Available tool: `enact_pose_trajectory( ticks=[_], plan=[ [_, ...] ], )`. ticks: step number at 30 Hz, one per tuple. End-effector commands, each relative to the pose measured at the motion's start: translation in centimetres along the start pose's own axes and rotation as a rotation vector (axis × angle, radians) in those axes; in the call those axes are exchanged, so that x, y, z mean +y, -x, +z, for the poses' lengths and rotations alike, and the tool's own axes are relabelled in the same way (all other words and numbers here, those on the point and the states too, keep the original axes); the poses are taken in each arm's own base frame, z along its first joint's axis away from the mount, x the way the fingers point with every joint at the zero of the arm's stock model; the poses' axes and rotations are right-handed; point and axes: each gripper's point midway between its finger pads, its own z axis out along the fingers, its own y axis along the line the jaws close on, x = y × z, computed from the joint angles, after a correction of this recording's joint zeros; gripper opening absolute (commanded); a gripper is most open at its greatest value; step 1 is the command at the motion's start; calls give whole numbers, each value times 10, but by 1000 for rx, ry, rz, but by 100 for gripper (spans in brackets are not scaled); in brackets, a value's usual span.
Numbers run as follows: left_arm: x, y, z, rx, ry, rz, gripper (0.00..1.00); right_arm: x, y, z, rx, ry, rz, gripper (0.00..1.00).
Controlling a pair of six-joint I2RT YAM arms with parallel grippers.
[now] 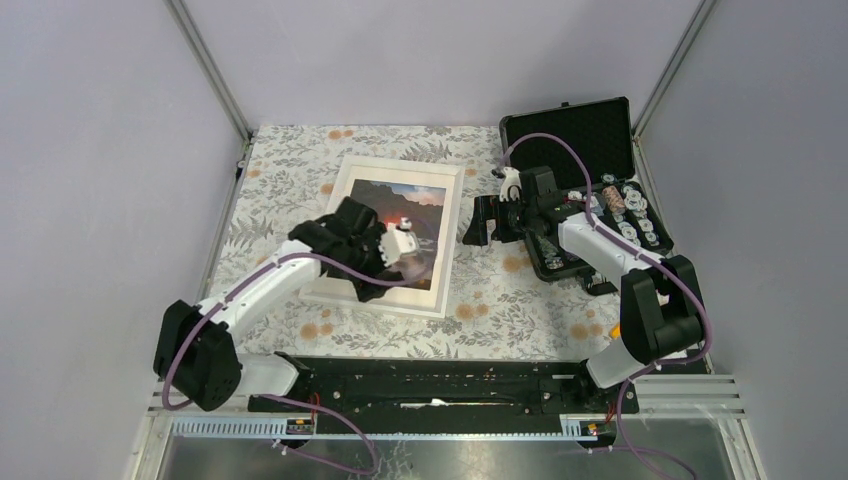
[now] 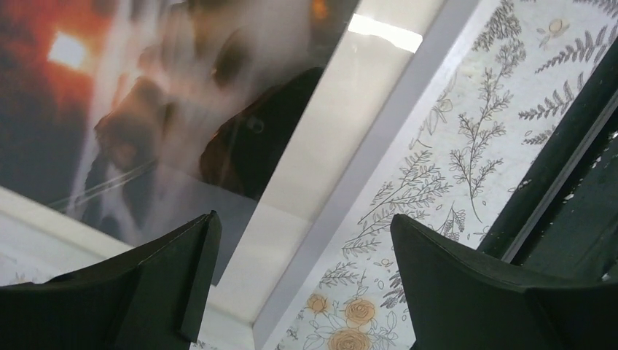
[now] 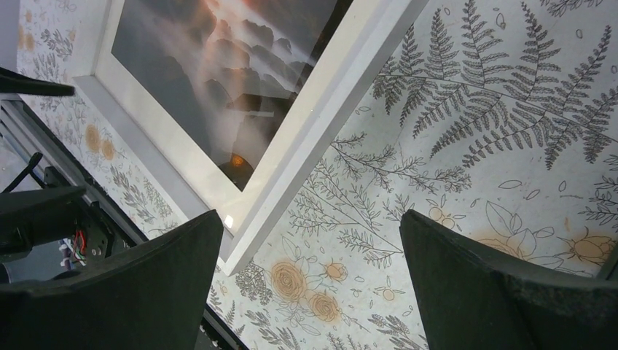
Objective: Take the photo out of the frame
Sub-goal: Turn over the photo frame at the center of the board.
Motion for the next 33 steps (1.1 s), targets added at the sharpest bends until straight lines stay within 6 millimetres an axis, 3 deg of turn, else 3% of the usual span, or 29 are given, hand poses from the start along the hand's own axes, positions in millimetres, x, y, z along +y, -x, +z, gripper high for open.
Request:
enact_pose_trajectory(
  ticks=[1, 5, 12, 20, 23, 29, 33],
  plan=[
    [-13, -5, 27, 88, 23, 156, 92, 5, 1, 1, -12, 44, -8, 100],
    [-33, -12, 53, 171, 6, 264, 85, 6, -1, 5, -4, 55, 4, 100],
    [-54, -16, 81, 219, -20, 365, 77, -4, -15, 14, 35, 43, 44, 100],
    [-76, -30, 100, 253, -77, 375, 58, -12, -28, 26, 62, 67, 114, 100],
    [-80, -33, 105, 261, -85, 348, 45, -11, -35, 31, 80, 89, 153, 100],
    [-92, 3, 93, 135, -114, 257, 12, 1, -36, 35, 82, 159, 221, 100],
    [-98, 28, 79, 42, -136, 233, 0, 7, -29, 36, 79, 188, 275, 100]
  ],
)
